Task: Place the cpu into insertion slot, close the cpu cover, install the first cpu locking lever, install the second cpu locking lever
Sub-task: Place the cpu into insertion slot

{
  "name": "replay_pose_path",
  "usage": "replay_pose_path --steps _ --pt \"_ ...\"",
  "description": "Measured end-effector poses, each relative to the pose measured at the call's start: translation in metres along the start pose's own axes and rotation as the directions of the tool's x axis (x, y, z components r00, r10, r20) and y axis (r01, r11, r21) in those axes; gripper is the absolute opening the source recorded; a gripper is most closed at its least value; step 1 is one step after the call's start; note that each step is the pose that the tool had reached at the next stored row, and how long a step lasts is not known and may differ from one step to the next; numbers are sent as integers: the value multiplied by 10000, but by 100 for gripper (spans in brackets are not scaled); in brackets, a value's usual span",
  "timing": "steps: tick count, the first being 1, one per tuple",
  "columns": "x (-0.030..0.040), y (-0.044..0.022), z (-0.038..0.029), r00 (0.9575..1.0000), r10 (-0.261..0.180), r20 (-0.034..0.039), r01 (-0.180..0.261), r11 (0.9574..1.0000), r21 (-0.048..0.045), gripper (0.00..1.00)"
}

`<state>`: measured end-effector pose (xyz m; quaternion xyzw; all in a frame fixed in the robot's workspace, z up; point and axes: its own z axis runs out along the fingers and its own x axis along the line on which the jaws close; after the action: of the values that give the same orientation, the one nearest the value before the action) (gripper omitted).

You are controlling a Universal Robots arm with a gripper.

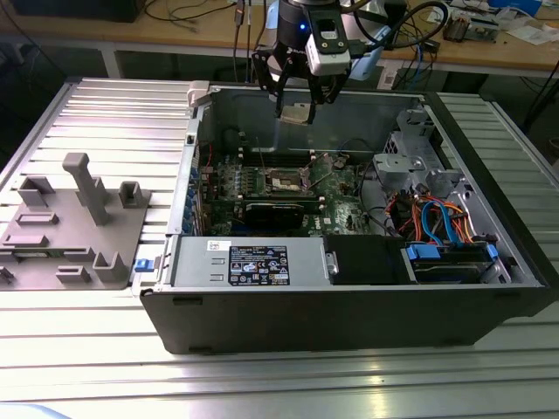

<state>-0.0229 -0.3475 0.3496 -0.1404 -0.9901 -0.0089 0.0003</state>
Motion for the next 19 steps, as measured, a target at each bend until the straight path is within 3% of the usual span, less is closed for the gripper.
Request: replay_pose_path --steps 19 --pt "0 0 2 9999 100 50 -101 9998 162 54"
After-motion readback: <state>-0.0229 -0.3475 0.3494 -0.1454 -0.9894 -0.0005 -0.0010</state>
